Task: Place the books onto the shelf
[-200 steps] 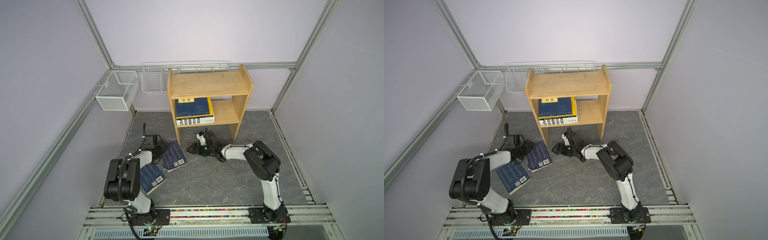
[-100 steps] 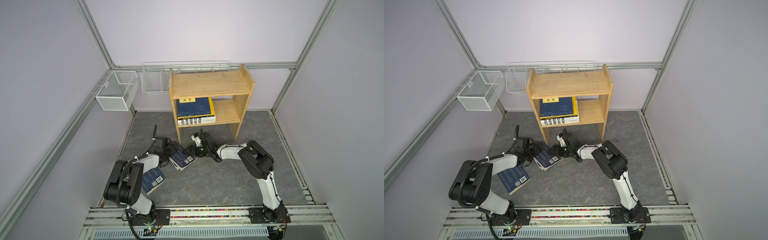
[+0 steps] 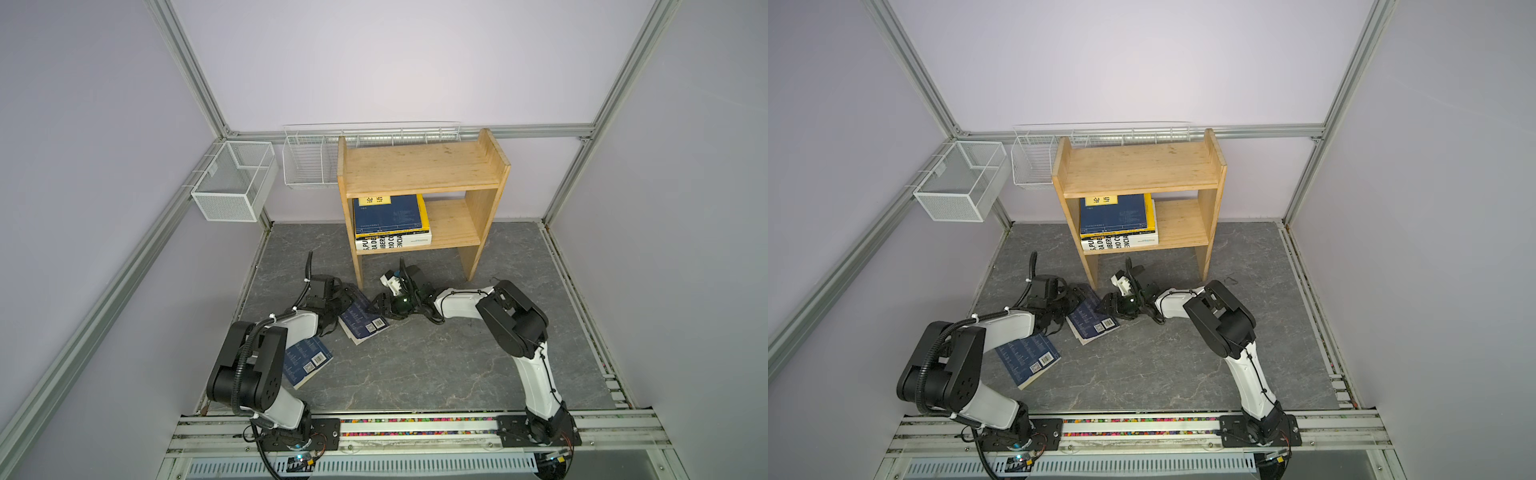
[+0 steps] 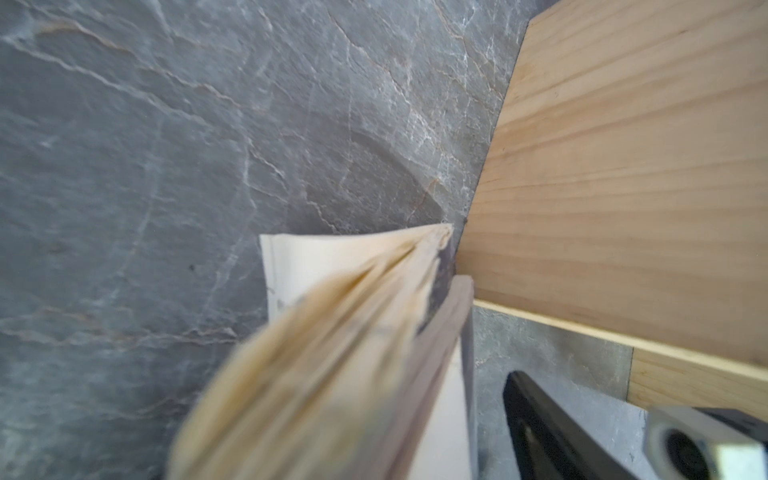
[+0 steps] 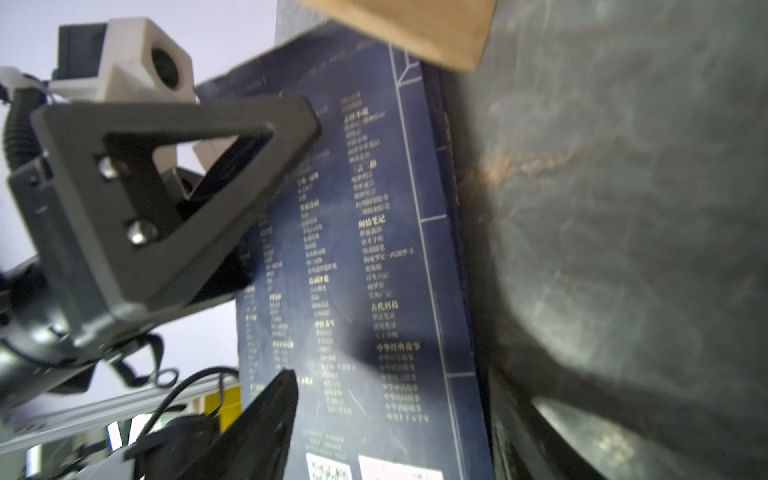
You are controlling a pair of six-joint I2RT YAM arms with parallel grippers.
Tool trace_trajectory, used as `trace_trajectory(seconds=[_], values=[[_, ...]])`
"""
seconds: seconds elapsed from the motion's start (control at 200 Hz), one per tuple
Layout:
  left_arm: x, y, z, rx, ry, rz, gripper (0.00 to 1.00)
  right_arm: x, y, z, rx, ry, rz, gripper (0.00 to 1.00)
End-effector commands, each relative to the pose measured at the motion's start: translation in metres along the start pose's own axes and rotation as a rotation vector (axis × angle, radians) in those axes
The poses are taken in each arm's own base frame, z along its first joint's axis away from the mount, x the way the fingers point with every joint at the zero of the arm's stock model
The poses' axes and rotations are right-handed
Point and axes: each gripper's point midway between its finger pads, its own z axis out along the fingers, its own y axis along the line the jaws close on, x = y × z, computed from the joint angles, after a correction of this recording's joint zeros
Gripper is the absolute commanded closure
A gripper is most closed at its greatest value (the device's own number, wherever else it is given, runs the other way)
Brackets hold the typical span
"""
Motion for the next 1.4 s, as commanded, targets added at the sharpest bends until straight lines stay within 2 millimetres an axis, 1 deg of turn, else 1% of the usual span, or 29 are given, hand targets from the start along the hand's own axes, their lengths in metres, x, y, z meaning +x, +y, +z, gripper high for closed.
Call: trace_trajectory(seconds=[0.0, 0.05, 0.125, 0.24, 0.345, 0.485, 0.575, 0.67, 0.78, 0.905, 1.025, 1.15, 1.225, 1.34, 1.395], values=[[0.059, 0.034, 0.011, -0.073, 0.214, -0.067, 0.17, 0.014, 0.053, -0.013, -0.226, 0.069, -0.01, 0.3], [0.062, 0.037, 0.012, -0.077, 0.219, -0.069, 0.17, 0.012, 0.058, -0.018, -0.246, 0.056, -0.004, 0.32], [0.064, 0.04, 0.012, -0.081, 0.225, -0.071, 0.18, 0.008, 0.062, -0.022, -0.249, 0.04, 0.002, 0.39], [0.064, 0.042, 0.01, -0.087, 0.219, -0.066, 0.18, 0.006, 0.061, -0.024, -0.241, 0.028, 0.025, 0.49], [0.064, 0.046, 0.008, -0.104, 0.213, -0.058, 0.18, 0.004, 0.064, -0.031, -0.249, 0.01, 0.034, 0.54], [0.067, 0.052, 0.006, -0.125, 0.213, -0.051, 0.18, -0.001, 0.074, -0.039, -0.279, -0.003, 0.036, 0.55], [0.069, 0.056, 0.004, -0.136, 0.214, -0.05, 0.18, -0.002, 0.085, -0.042, -0.335, 0.008, 0.044, 0.51], [0.07, 0.06, 0.003, -0.142, 0.213, -0.049, 0.18, -0.001, 0.09, -0.042, -0.384, 0.022, 0.07, 0.49], [0.071, 0.061, 0.002, -0.146, 0.213, -0.05, 0.18, -0.001, 0.081, -0.038, -0.391, 0.01, 0.102, 0.51], [0.071, 0.063, 0.0, -0.149, 0.207, -0.048, 0.18, 0.001, 0.069, -0.037, -0.338, -0.026, 0.107, 0.57], [0.07, 0.064, -0.003, -0.157, 0.201, -0.041, 0.18, 0.008, 0.052, -0.039, -0.169, -0.03, 0.076, 0.6], [0.069, 0.063, -0.004, -0.156, 0.198, -0.031, 0.18, 0.022, 0.034, -0.047, 0.089, 0.021, 0.003, 0.59], [0.069, 0.062, -0.002, -0.155, 0.203, -0.03, 0.18, 0.027, 0.032, -0.049, 0.146, 0.042, -0.012, 0.58], [0.07, 0.062, 0.0, -0.157, 0.21, -0.033, 0.18, 0.032, 0.039, -0.044, 0.099, 0.076, 0.012, 0.55], [0.069, 0.062, 0.0, -0.159, 0.207, -0.038, 0.18, 0.036, 0.04, -0.044, 0.099, 0.096, 0.027, 0.5]])
